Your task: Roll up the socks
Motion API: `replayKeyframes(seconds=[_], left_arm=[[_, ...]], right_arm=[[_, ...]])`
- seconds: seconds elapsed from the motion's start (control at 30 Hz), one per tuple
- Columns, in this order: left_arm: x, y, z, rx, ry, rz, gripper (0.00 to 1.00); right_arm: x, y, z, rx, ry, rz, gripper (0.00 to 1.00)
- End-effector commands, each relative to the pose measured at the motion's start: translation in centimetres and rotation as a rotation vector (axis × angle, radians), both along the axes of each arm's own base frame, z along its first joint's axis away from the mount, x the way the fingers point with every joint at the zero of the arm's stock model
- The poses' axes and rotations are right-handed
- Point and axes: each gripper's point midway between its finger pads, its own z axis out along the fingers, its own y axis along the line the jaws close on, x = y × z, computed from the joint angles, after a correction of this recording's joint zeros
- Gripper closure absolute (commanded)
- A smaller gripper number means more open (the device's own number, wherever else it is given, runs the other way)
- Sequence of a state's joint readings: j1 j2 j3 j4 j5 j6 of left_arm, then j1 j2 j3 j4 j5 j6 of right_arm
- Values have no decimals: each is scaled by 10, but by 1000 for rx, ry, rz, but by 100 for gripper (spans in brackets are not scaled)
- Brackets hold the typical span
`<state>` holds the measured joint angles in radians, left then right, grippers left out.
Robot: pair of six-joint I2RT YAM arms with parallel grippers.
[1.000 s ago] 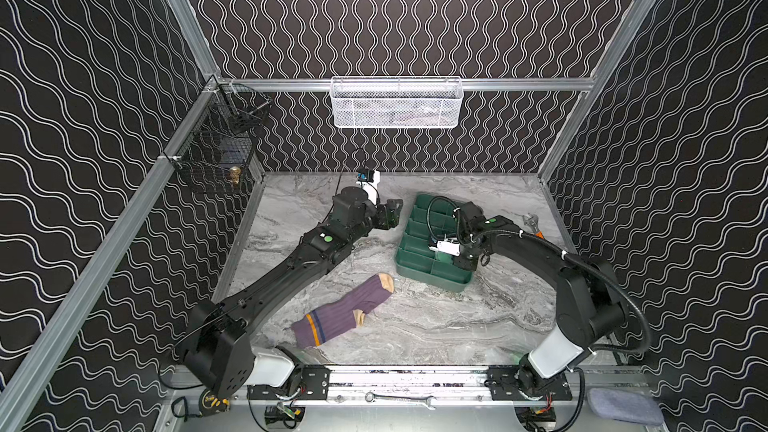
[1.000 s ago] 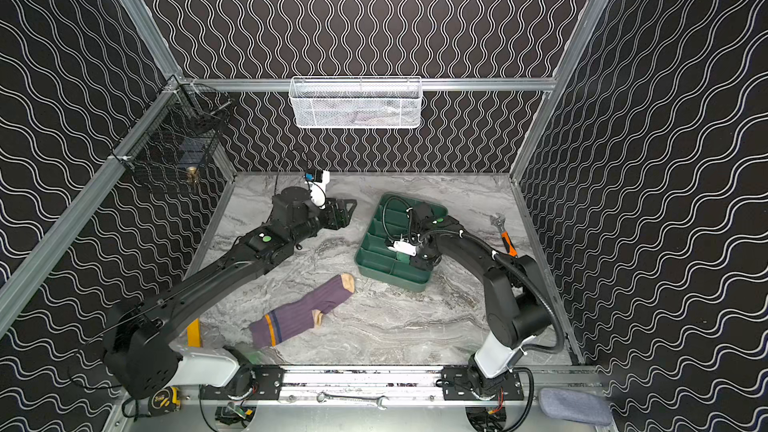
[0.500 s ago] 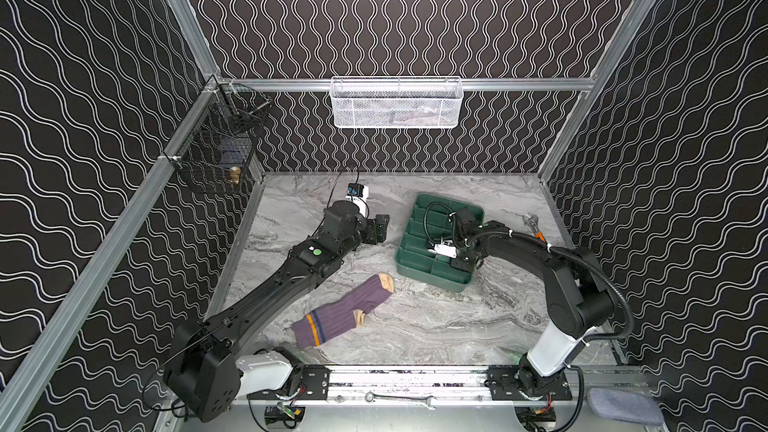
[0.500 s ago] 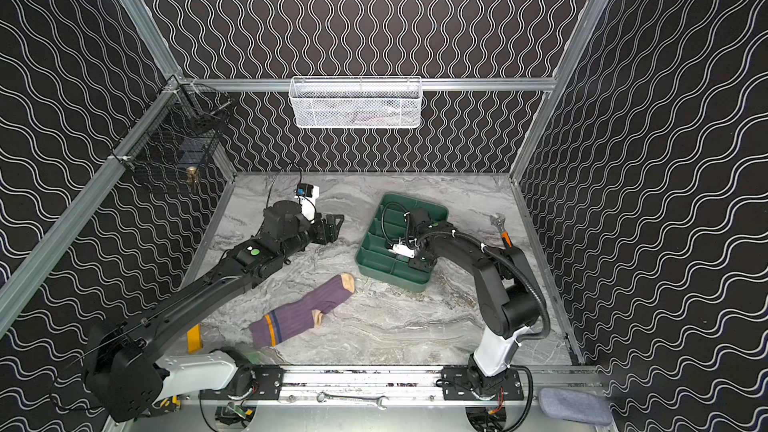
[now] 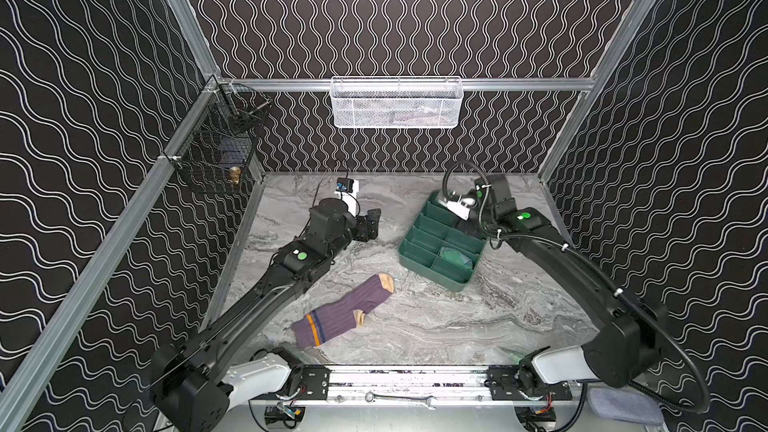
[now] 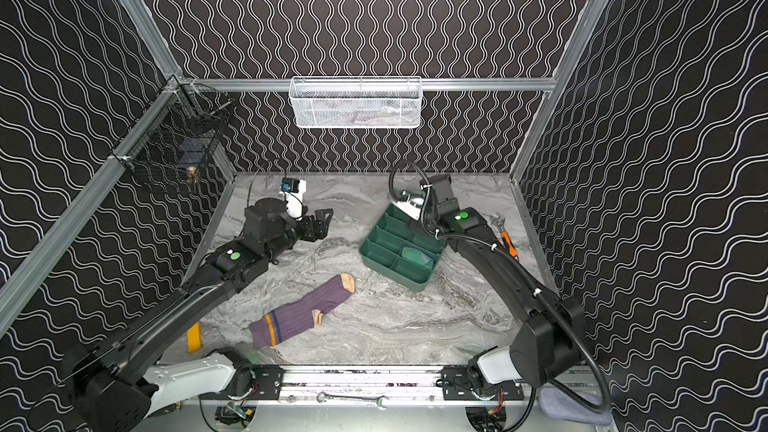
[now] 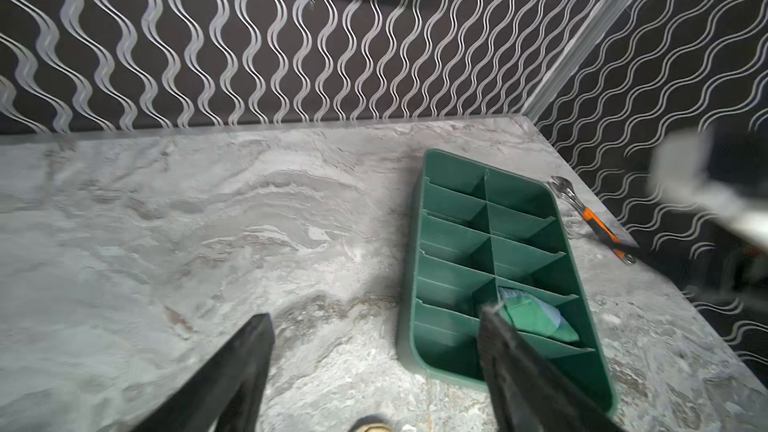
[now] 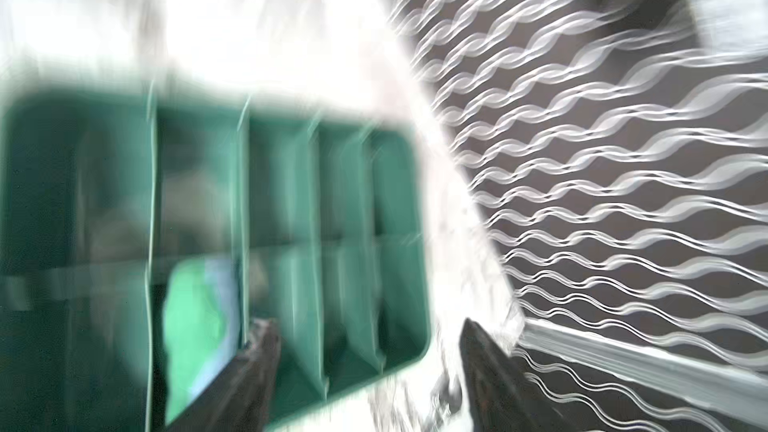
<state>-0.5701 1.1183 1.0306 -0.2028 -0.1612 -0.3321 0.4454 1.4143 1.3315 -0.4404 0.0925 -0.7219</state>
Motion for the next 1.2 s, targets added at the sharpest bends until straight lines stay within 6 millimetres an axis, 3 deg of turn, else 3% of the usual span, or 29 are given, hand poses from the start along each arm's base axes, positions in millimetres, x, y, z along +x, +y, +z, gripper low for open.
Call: replayKeyframes(seconds=[0.0, 0.07, 0.1, 0.17, 0.23, 0.27, 0.33, 0.57, 0.67, 0.93, 1.17], left_arm=[[-10, 30, 2, 72, -16, 99, 14], [-16, 49, 7, 49, -27, 188, 9], [-21, 57, 8, 41, -26, 217, 9], [-30, 59, 9, 58, -21, 192, 8], [-40, 65, 5, 62, 4, 192, 6], [-45, 68, 1, 61, 25, 200, 1], [-53, 75, -10, 69, 71, 221, 1], [-68, 86, -55, 147, 188, 236, 1], [-69, 92, -64, 167, 207, 260, 1], [-69, 97, -79, 205, 231, 287, 1], [-70, 102, -82, 227, 230, 304, 1]], right_arm=[[4, 32, 86, 632, -31, -100, 41], [5, 39, 105, 916, 8, -142, 52], [7, 40, 108, 1030, 40, -175, 51], [20, 36, 98, 1229, 116, -319, 49], [35, 27, 69, 1322, 197, -539, 49], [39, 27, 50, 1311, 233, -623, 47], [48, 33, 24, 1302, 281, -726, 43], [61, 96, -51, 1024, 369, -846, 33], [65, 99, -82, 919, 341, -949, 32], [71, 103, -137, 801, 364, -1081, 33], [74, 104, -164, 745, 344, -1125, 38]])
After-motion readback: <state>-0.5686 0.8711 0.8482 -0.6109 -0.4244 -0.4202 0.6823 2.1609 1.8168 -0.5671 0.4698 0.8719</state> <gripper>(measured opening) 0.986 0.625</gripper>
